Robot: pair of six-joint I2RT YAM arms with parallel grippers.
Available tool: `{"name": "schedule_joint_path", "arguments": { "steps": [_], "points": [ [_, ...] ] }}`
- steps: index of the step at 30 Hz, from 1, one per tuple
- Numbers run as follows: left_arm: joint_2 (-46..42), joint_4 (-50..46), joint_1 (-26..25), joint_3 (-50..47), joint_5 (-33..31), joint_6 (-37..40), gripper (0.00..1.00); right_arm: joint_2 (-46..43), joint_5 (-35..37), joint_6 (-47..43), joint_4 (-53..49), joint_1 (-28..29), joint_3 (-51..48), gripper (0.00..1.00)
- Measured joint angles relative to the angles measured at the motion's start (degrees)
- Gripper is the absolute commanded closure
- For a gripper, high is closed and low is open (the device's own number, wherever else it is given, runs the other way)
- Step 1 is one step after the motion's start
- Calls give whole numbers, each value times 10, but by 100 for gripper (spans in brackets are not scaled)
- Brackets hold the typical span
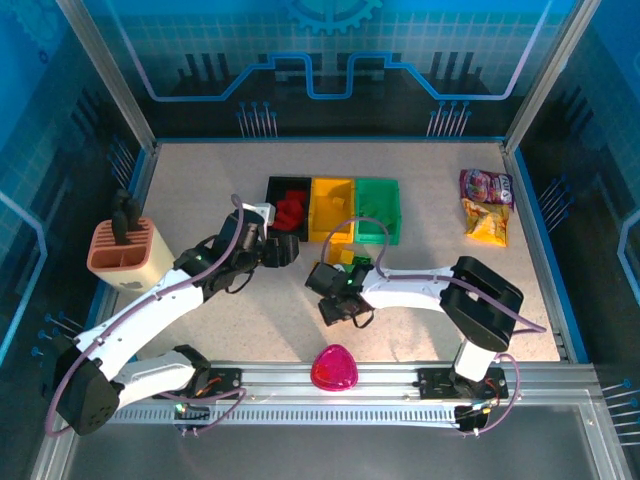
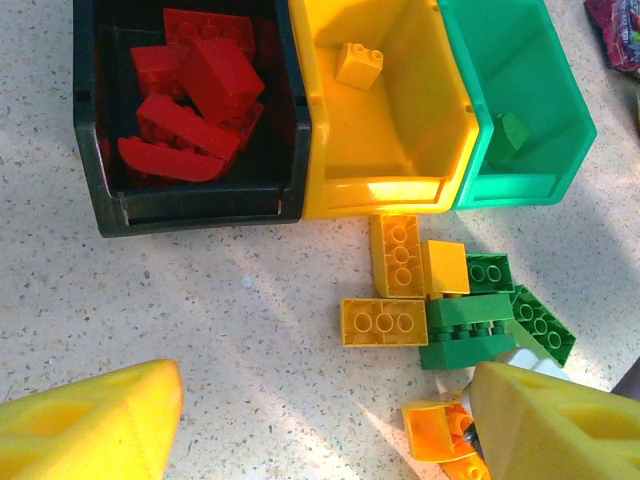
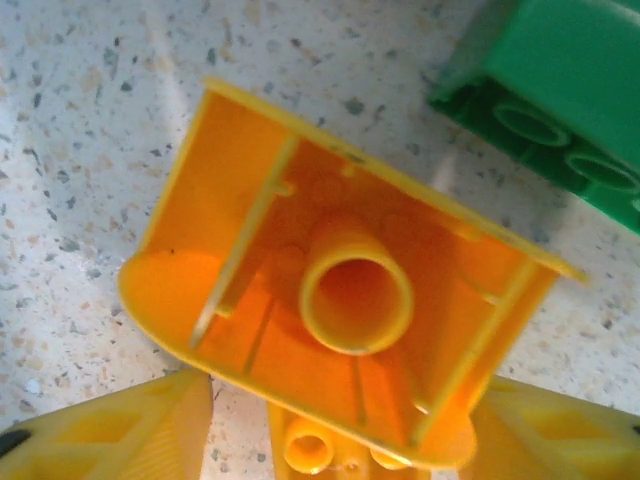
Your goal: Sort the legos into containers by color
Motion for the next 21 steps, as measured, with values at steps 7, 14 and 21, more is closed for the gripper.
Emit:
{"name": "schedule_joint_path", "arguments": {
  "steps": [7, 14, 21],
  "points": [
    [0, -1, 0, 0, -3, -1, 24, 9, 20, 16, -6, 21, 15, 73],
    [0, -2, 0, 0, -4, -1, 25, -6, 39, 18, -44, 33, 23, 76],
    [0, -2, 0, 0, -5, -1, 25, -60, 62, -3, -76, 26, 66, 76]
  ]
}}
